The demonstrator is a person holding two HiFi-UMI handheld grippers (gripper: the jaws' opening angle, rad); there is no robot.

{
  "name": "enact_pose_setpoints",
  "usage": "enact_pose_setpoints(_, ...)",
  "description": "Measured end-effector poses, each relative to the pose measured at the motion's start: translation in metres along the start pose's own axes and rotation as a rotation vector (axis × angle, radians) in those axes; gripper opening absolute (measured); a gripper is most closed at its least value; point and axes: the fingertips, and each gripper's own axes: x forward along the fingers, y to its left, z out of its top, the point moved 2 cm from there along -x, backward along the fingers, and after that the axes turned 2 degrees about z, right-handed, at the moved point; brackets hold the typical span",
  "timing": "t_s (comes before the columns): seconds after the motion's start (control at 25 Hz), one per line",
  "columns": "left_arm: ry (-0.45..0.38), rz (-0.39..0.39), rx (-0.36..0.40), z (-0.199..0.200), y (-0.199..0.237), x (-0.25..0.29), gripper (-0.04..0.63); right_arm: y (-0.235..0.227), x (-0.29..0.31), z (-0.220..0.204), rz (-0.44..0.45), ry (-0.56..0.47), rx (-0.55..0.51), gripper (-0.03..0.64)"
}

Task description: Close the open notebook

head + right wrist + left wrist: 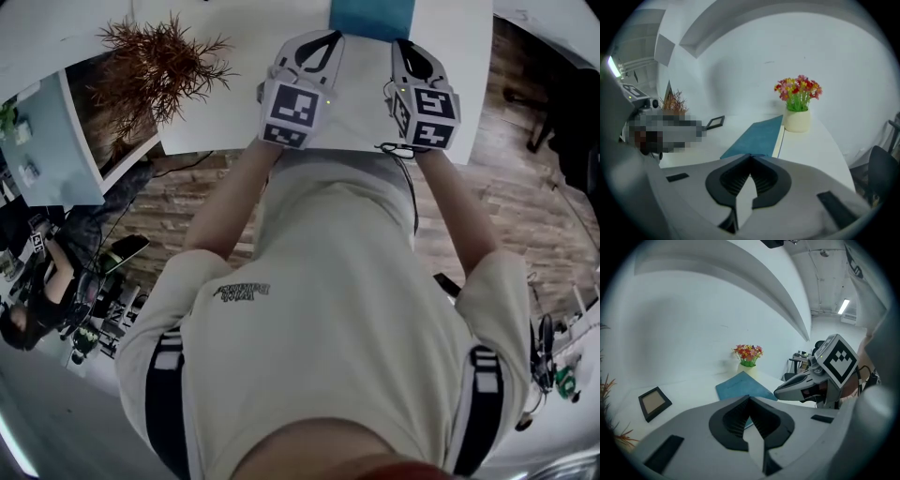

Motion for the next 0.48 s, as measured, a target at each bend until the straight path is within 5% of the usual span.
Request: enact_pose_setpoints(0.48, -0.171, 0.017, 0.028, 0.092, -0.001, -0.066, 0.014, 0.041, -0.083, 0.101, 0.015, -0.222, -0.086, 0.005)
